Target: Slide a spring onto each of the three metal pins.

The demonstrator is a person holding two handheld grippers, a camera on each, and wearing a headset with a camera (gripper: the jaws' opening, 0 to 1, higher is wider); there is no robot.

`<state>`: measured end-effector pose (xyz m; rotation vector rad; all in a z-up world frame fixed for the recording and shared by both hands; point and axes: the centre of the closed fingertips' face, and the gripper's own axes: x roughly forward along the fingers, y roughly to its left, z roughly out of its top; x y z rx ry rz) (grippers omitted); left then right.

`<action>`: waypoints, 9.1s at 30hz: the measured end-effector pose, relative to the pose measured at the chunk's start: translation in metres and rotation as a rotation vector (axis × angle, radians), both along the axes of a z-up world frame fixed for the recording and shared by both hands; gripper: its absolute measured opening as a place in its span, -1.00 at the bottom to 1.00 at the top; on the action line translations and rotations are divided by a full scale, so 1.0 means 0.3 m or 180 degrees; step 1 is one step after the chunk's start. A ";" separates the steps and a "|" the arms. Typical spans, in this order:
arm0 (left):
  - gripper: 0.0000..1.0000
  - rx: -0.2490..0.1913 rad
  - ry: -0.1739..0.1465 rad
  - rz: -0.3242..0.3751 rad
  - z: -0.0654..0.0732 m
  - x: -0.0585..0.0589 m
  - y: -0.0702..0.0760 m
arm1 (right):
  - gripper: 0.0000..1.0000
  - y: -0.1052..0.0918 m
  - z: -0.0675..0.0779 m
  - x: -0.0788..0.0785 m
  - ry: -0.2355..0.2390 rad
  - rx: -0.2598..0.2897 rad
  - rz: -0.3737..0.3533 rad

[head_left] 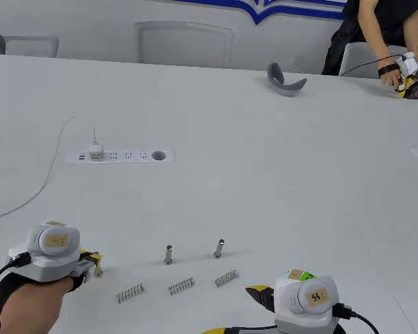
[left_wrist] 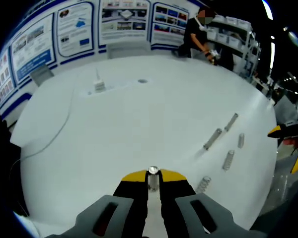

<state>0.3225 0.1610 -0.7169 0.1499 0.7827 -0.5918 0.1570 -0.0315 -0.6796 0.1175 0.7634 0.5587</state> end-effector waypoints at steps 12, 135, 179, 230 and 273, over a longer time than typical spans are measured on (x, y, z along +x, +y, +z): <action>-0.86 -0.0043 -0.0026 -0.0070 -0.012 0.009 -0.052 | 0.71 -0.009 -0.002 -0.004 0.0012 0.0003 -0.0019; 0.36 -0.0478 0.0165 -0.0560 0.049 -0.367 0.028 | 0.76 0.003 -0.053 0.020 -0.0015 -0.0043 0.0177; 0.29 -0.0051 0.0281 -0.1494 -0.039 -0.363 -0.125 | 0.77 -0.032 -0.054 0.002 0.0011 -0.0022 0.0069; -0.79 0.0070 0.0373 -0.1384 -0.136 -0.269 -0.162 | 0.72 -0.009 -0.065 0.003 0.0051 0.0074 0.0086; -0.79 -0.0270 0.0134 -0.1772 0.081 -0.403 -0.279 | 0.43 0.077 0.006 0.029 0.0023 0.0586 0.0116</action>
